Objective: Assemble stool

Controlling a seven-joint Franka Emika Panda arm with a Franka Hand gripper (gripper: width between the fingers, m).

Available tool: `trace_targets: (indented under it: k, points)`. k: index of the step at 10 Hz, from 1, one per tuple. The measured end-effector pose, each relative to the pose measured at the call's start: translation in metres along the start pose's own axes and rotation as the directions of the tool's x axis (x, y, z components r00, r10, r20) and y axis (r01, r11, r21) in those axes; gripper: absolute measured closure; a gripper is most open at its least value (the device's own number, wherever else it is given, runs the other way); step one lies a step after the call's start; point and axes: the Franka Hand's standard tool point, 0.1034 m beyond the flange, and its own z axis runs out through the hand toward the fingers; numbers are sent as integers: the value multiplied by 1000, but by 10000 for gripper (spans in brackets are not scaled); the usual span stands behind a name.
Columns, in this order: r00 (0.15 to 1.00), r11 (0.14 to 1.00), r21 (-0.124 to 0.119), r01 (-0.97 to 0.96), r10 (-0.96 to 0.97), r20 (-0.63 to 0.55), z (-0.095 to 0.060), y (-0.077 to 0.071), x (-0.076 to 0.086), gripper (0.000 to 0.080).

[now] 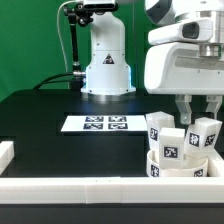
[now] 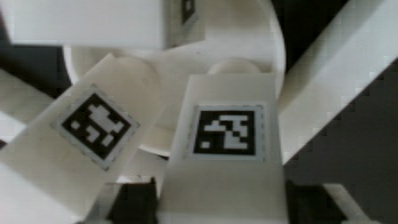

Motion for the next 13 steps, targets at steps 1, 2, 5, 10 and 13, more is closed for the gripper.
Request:
trace_targets:
  k: [1,2,5,10,13]
  points:
    - [999,999,1,-37,37,0,0,0,0,453]
    - [993,993,6,-121,121,0,0,0,0,453]
    - [954,954,14,-301,301,-1,0,-1,0,453]
    - [753,753,32,-657,657,7,1,-7,-2,453]
    - [573,571,41,-820,819,28,1,-5,-4,453]
